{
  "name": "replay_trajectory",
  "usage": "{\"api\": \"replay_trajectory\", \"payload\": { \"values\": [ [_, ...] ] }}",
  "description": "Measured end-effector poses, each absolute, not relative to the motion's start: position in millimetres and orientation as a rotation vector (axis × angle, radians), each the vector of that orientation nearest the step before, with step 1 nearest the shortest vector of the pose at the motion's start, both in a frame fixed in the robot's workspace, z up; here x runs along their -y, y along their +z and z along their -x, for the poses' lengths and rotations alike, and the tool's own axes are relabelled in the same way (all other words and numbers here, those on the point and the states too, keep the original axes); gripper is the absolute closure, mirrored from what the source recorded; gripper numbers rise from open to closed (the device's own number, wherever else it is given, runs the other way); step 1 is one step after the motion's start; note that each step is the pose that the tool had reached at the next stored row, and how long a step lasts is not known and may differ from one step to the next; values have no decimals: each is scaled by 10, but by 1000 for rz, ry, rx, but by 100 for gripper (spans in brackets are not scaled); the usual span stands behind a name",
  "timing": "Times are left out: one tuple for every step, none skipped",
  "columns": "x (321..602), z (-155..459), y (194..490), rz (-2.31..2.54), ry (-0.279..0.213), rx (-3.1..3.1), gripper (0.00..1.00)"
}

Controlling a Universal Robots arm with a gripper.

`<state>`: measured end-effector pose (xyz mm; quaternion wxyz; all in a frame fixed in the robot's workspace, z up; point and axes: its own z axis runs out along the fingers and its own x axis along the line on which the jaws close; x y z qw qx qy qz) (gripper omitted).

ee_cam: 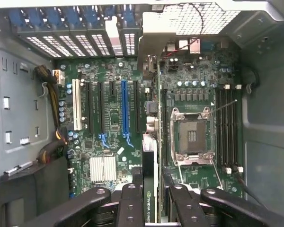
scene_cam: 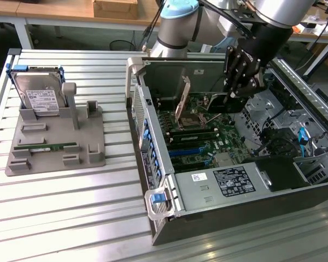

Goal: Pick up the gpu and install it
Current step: 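Insert the gpu into the slot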

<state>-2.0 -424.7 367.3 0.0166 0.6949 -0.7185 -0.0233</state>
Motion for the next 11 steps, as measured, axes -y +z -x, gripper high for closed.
{"api": "replay_trajectory", "payload": {
  "values": [
    [4263, 22, 3670, -2161, -72, 2233, 74],
    [4278, 26, 3666, -2163, -72, 2232, 74],
    [4292, 46, 3651, -2164, -72, 2230, 74],
    [4299, 72, 3637, -2165, -72, 2229, 74],
    [4314, 128, 3610, -2167, -72, 2227, 74],
    [4325, 148, 3592, -2169, -72, 2225, 74],
    [4336, 154, 3577, -2171, -71, 2222, 74],
    [4349, 166, 3562, -2173, -71, 2220, 74],
    [4362, 179, 3544, -2176, -71, 2217, 74],
    [4374, 193, 3530, -2178, -70, 2215, 74],
    [4389, 209, 3513, -2181, -70, 2211, 74]
  ]
}}
